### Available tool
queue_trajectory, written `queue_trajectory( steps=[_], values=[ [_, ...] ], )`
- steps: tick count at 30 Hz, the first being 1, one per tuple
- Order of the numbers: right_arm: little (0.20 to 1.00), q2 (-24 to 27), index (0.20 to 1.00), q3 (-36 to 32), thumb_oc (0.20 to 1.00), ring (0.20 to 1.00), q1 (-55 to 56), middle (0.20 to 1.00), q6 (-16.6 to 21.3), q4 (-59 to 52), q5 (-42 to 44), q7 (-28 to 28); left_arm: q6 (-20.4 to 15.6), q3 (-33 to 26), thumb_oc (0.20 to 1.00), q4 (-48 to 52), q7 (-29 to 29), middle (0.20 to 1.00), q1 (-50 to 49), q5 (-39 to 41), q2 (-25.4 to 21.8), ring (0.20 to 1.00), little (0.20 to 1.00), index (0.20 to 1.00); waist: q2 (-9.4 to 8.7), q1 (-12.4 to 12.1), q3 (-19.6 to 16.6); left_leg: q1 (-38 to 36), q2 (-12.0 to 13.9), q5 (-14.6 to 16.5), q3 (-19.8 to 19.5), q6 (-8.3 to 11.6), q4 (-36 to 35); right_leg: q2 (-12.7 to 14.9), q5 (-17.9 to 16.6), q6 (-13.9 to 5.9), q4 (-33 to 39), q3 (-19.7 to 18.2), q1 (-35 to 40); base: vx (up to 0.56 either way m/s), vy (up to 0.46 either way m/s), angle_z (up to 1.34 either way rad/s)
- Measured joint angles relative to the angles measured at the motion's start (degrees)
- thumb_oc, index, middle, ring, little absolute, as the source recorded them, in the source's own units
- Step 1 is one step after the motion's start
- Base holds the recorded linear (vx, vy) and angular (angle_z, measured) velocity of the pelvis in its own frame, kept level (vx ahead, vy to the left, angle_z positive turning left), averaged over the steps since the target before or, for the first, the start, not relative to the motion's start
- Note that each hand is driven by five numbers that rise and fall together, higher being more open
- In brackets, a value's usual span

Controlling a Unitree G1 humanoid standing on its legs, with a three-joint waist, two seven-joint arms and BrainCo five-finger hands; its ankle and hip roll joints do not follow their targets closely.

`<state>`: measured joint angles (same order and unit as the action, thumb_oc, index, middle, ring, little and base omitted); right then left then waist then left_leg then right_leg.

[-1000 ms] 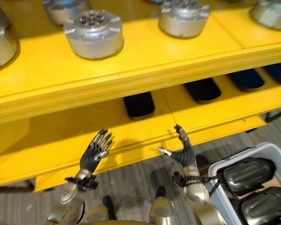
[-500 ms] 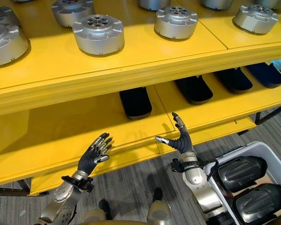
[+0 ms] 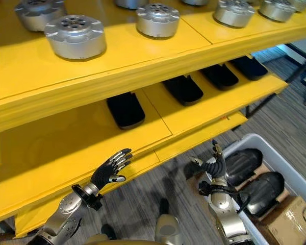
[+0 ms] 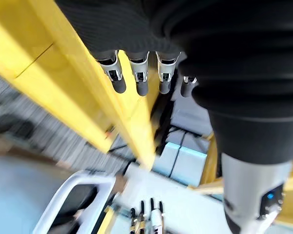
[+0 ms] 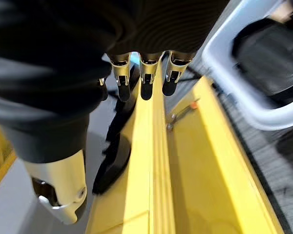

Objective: Move parts from the plastic box to the shelf.

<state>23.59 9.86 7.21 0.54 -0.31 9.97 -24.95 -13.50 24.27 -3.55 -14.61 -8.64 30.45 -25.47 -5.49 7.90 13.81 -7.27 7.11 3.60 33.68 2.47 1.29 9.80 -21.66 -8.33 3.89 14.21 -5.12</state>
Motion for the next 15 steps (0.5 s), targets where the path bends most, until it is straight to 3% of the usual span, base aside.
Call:
queue_trajectory(
  steps=[1, 2, 3, 5, 6, 7, 8, 9, 10, 11, 12, 13, 15],
  values=[
    [1.0, -0.69, 1.0, 0.88, 1.0, 1.0, -1.85, 1.0, 0.46, 0.56, -0.04, 0.06, -0.79, -0.04, 1.0, -0.78, -0.05, 1.0, -0.82, -1.02, -0.42, 1.0, 1.0, 1.0, 1.01, -1.07, 1.13, 0.13, 1.29, 0.04, 1.41, -1.35, 0.44, -0.84, -0.07, 2.15, -0.2, 0.32, -0.94, -0.08, -0.051, -1.02],
    [1.0, 0.01, 1.0, 0.72, 1.0, 1.0, -0.68, 1.0, 0.53, 1.14, 0.0, -0.14, -0.77, 0.22, 1.0, -3.47, 0.05, 1.0, 0.07, -2.5, 0.26, 1.0, 1.0, 1.0, 2.2, 0.92, 1.34, 1.15, 2.17, -0.63, 0.39, -2.45, 0.48, 0.39, 8.81, 2.37, -9.61, 3.23, -1.65, -0.08, -0.088, -0.4],
    [1.0, 1.31, 1.0, 0.78, 1.0, 1.0, 0.05, 1.0, 0.21, 1.64, 0.06, -0.13, -1.68, 0.05, 1.0, -3.88, 0.38, 1.0, 0.24, -3.02, 1.04, 1.0, 1.0, 1.0, 3.6, -0.16, 1.11, 0.98, 2.96, -2.22, 1.22, -2.24, -1.04, 1.93, 15.04, 2.11, -19.47, 5.27, -2.32, -0.07, -0.125, 0.12],
    [1.0, 1.47, 1.0, 1.43, 1.0, 1.0, -0.96, 1.0, 0.5, 1.5, 0.03, -0.16, -3.53, 0.2, 1.0, -3.77, 1.32, 1.0, -0.77, -3.06, -0.99, 1.0, 1.0, 1.0, 4.63, -3.59, 1.37, -0.49, 4.36, -3.34, 4.52, -1.36, -1.09, 6.48, 21.44, 3.17, -33.66, 8.37, -1.44, -0.03, -0.218, -0.78],
    [1.0, 1.51, 1.0, 2.75, 1.0, 1.0, -2.95, 1.0, 0.55, 1.29, -0.03, -0.18, -4.15, -0.25, 1.0, -3.77, 2.17, 1.0, -2.18, -2.96, -2.39, 1.0, 1.0, 1.0, 4.49, -5.55, 0.89, -1.52, 4.86, -3.82, 6.72, -0.63, -0.86, 8.58, 23.75, 2.97, -33.23, 10.03, 2.76, 0.02, -0.489, -1.1],
    [1.0, 1.57, 1.0, 3.49, 1.0, 1.0, -4.43, 1.0, 0.55, 1.52, -0.06, -0.55, -4.85, -0.93, 1.0, -3.94, 2.5, 1.0, -1.84, -2.91, -2.9, 1.0, 1.0, 1.0, 3.27, -5.93, 0.21, -0.36, 5.95, -4.13, 7.39, 0.12, 1.99, 7.71, 28.19, 2.9, -26.61, 12.78, 6.0, 0.04, -0.633, -1.43],
    [1.0, 1.26, 1.0, 4.36, 1.0, 1.0, -6.0, 1.0, 0.33, 3.39, -0.08, -0.63, -4.89, -2.31, 1.0, -4.54, 2.6, 1.0, -2.17, -2.75, -2.11, 1.0, 1.0, 1.0, 3.0, -6.85, 0.05, 0.85, 9.42, -3.87, 6.11, 0.28, 8.34, 4.94, 30.99, 5.78, -22.3, 15.13, 7.16, 0.06, -0.569, -1.91],
    [1.0, 0.68, 1.0, 4.52, 1.0, 1.0, -6.65, 1.0, -0.11, 3.14, -0.14, -1.69, -4.74, -3.09, 1.0, -4.88, 2.97, 1.0, -2.56, -2.3, -1.77, 1.0, 1.0, 1.0, 3.37, -7.32, -0.69, 4.43, 16.22, -4.32, 2.61, -0.27, 19.47, -0.18, 30.91, 7.5, -15.89, 15.12, 9.55, 0.04, -0.47, -1.9],
    [1.0, 1.56, 1.0, 3.26, 1.0, 1.0, -3.56, 1.0, -0.2, 1.42, -0.25, -4.18, -4.8, -3.09, 1.0, -4.67, 2.43, 1.0, -2.73, -2.28, -0.73, 1.0, 1.0, 1.0, 2.95, -5.46, -2.97, 6.81, 16.87, -2.74, 1.85, 2.27, 17.45, -3.23, 28.51, 9.08, -10.37, 13.88, 10.5, 0.03, -0.458, -1.62],
    [1.0, 4.1, 1.0, 0.21, 1.0, 1.0, -1.89, 1.0, -0.29, 1.41, -1.34, -6.31, -4.84, -3.0, 1.0, -4.42, 1.8, 1.0, -0.87, -2.31, 1.18, 1.0, 1.0, 1.0, 2.25, -3.45, -2.97, 8.11, 11.59, -5.53, 1.46, 2.21, 8.9, -4.52, 28.06, 9.69, -9.16, 12.92, 10.73, 0.03, -0.476, -0.62],
    [1.0, 7.18, 1.0, -1.82, 1.0, 1.0, 2.45, 1.0, -0.41, 1.44, -2.68, -8.06, -4.8, -2.88, 1.0, -3.34, 1.07, 1.0, -2.32, -1.75, 2.55, 1.0, 1.0, 1.0, 4.18, 0.11, -4.38, 8.57, 10.64, -14.73, 2.91, -0.8, 4.72, -8.24, 28.74, 8.77, -9.05, 12.92, 11.77, 0.04, -0.509, -0.45],
    [1.0, 6.75, 1.0, -2.68, 1.0, 1.0, 5.09, 1.0, -0.57, 1.68, -3.26, -9.28, -4.8, -3.42, 1.0, -2.35, 1.01, 1.0, -3.52, -1.26, 2.59, 1.0, 1.0, 1.0, 3.3, 0.94, -4.93, 8.11, 11.29, -18.19, 2.04, 0.32, 2.52, -9.39, 29.7, 9.44, -8.85, 13.05, 10.85, 0.05, -0.492, -0.41],
    [1.0, 6.71, 1.0, -3.11, 1.0, 1.0, 4.54, 1.0, -0.16, 4.61, -3.74, -11.32, -4.72, -3.27, 1.0, -2.32, 0.84, 1.0, -5.14, -0.56, 2.82, 1.0, 1.0, 1.0, 4.86, 3.4, -4.34, 7.66, 13.5, -22.35, 2.03, 2.29, 0.79, -11.45, 31.25, 11.1, -10.23, 12.1, 8.72, 0.05, -0.449, -0.62]
  ],
)
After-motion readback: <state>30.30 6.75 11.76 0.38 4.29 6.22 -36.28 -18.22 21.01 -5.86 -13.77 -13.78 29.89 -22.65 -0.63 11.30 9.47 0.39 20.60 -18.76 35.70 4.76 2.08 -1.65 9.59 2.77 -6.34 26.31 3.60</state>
